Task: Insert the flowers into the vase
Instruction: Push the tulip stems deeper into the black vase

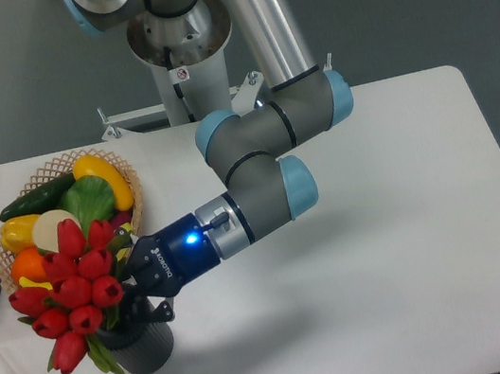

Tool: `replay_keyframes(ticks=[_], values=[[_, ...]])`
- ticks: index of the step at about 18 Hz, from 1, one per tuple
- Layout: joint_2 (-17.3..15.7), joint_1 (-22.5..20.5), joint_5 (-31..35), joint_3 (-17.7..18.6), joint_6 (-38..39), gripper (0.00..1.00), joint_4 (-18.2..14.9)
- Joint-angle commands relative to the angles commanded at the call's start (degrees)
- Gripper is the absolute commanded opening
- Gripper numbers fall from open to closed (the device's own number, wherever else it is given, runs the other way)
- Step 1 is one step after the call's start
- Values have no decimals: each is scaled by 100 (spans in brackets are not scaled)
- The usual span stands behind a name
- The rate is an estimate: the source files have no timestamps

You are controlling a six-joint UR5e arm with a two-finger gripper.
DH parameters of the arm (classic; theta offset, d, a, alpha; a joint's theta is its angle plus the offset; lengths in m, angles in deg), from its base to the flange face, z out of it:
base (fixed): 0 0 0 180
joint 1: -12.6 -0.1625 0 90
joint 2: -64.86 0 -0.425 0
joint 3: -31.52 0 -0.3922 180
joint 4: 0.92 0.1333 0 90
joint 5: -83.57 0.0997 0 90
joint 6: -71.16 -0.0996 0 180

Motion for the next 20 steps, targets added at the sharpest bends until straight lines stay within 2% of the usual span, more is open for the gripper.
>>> replay_keyframes(ticks=[15,20], values=[[132,17,211,115,-123,19,0],[185,17,211,115,-123,26,0]])
